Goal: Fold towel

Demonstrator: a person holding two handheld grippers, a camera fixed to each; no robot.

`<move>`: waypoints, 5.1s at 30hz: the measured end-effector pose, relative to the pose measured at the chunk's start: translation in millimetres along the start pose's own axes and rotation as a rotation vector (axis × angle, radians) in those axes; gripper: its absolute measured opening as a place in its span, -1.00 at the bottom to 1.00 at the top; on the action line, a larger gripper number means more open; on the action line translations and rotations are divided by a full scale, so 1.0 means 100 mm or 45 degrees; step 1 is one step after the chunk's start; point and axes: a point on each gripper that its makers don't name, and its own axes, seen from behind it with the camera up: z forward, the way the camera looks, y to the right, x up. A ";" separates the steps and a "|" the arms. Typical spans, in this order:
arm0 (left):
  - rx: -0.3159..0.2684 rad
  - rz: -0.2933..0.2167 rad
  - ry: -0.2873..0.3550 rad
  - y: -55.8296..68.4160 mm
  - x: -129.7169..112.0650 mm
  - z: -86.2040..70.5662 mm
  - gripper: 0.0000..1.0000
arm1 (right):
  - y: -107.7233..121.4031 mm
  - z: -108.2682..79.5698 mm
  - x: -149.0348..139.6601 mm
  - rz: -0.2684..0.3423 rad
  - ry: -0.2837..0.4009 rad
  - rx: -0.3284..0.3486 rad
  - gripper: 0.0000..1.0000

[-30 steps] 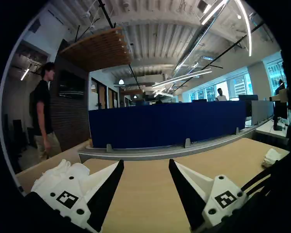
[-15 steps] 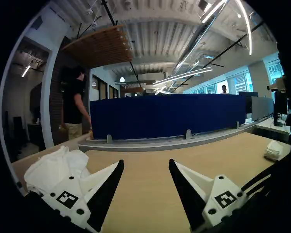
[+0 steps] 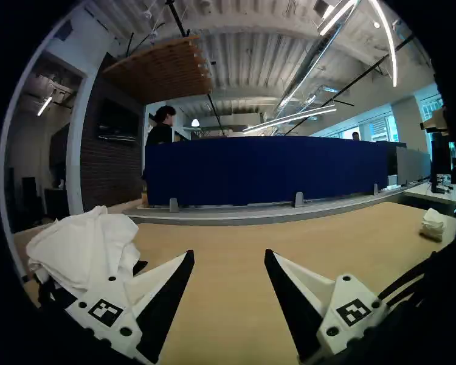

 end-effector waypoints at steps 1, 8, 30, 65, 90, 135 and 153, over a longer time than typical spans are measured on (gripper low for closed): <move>0.002 -0.004 0.002 -0.01 -0.02 0.00 0.71 | 0.00 0.00 0.00 0.000 0.000 -0.001 1.00; 0.012 -0.018 0.007 -0.04 -0.13 -0.01 0.71 | 0.03 -0.01 -0.01 -0.003 0.009 -0.006 1.00; 0.011 -0.038 0.026 -0.04 -0.13 -0.03 0.72 | 0.12 -0.04 0.20 -0.030 0.076 0.002 1.00; 0.011 -0.039 0.026 -0.05 -0.13 -0.01 0.90 | 0.26 -0.04 -0.74 0.067 0.083 0.020 1.00; 0.011 -0.038 0.026 -0.05 -0.13 0.00 0.91 | 0.12 0.06 -1.82 0.087 0.007 0.043 1.00; 0.011 -0.039 0.026 -0.05 -0.13 -0.02 0.90 | 0.02 -0.02 -1.99 0.047 0.030 0.042 1.00; 0.011 -0.039 0.025 -0.04 -0.12 -0.04 0.91 | 0.02 -0.01 -2.00 0.046 0.030 0.042 1.00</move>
